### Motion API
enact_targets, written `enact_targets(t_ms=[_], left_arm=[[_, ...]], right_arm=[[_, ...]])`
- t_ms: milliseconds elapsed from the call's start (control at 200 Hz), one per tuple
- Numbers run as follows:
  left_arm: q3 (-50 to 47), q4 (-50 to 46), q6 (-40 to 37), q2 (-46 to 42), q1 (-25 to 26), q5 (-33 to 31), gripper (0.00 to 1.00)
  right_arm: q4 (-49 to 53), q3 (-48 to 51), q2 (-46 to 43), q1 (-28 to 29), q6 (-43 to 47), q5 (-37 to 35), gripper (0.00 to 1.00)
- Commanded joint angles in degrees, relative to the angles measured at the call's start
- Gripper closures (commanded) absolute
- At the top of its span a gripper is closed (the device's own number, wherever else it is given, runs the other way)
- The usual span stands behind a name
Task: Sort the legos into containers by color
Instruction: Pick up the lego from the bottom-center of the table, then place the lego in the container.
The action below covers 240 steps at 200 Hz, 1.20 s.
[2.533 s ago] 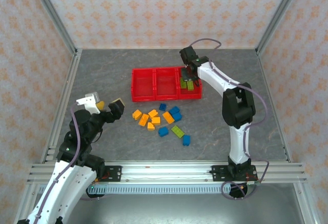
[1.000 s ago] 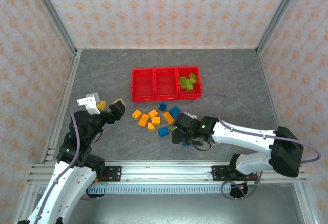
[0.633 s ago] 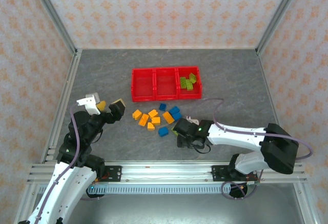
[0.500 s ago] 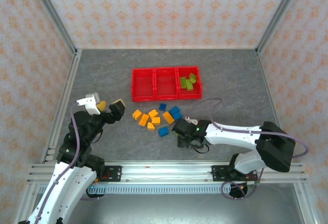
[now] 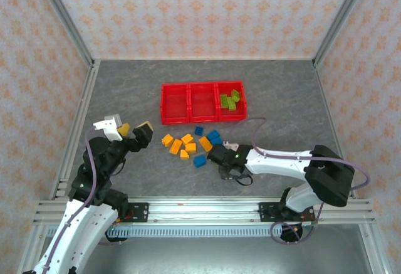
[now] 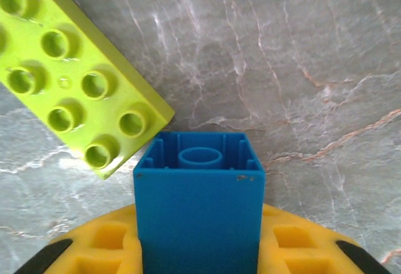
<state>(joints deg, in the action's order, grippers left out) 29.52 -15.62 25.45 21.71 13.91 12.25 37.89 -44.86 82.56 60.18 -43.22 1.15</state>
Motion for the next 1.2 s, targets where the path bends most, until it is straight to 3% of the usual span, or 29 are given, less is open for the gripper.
enact_targets(t_ms=[0, 165, 290, 436, 561, 696, 861, 971, 1101, 1196], left_arm=[[-0.16, 1.06, -0.41, -0.48, 0.50, 0.58, 0.01], [-0.16, 1.26, -0.45, -0.79, 0.50, 0.53, 0.01], [-0.21, 1.21, -0.35, -0.73, 0.51, 0.42, 0.01], [0.04, 0.72, -0.39, 0.16, 0.59, 0.44, 0.01], [0.01, 0.68, -0.46, 0.50, 0.68, 0.46, 0.01], [-0.07, 1.00, -0.54, 0.86, 0.77, 0.65, 0.01], [-0.21, 1.28, -0.68, 1.56, 0.77, 0.84, 0.01], [-0.25, 1.54, -0.78, 2.22, 0.77, 1.35, 0.01], [-0.16, 1.64, -0.92, 3.15, 0.77, 1.80, 0.00], [-0.16, 1.50, -0.94, 3.36, 0.77, 1.81, 0.01]], right_arm=[[5.80, -5.09, -1.81, -0.20, 1.05, -4.14, 0.77], [12.28, -17.66, -3.24, -0.68, 7.45, -11.30, 0.75], [11.05, -28.24, 0.70, -6.63, 17.49, -14.68, 0.73], [2.55, -38.33, 8.60, -15.51, 28.10, -9.09, 0.71], [3.65, -49.83, 20.30, -19.87, 34.33, -5.78, 0.71], [5.46, -60.08, 31.52, -21.63, 38.47, -0.99, 0.73], [8.55, -68.13, 40.37, -21.90, 41.37, -1.59, 0.70], [8.71, -68.84, 41.87, -22.39, 41.56, -2.58, 0.60], [7.15, -67.01, 39.67, -22.39, 40.82, -2.25, 0.34], [6.26, -65.35, 37.00, -22.39, 39.64, -1.98, 0.27]])
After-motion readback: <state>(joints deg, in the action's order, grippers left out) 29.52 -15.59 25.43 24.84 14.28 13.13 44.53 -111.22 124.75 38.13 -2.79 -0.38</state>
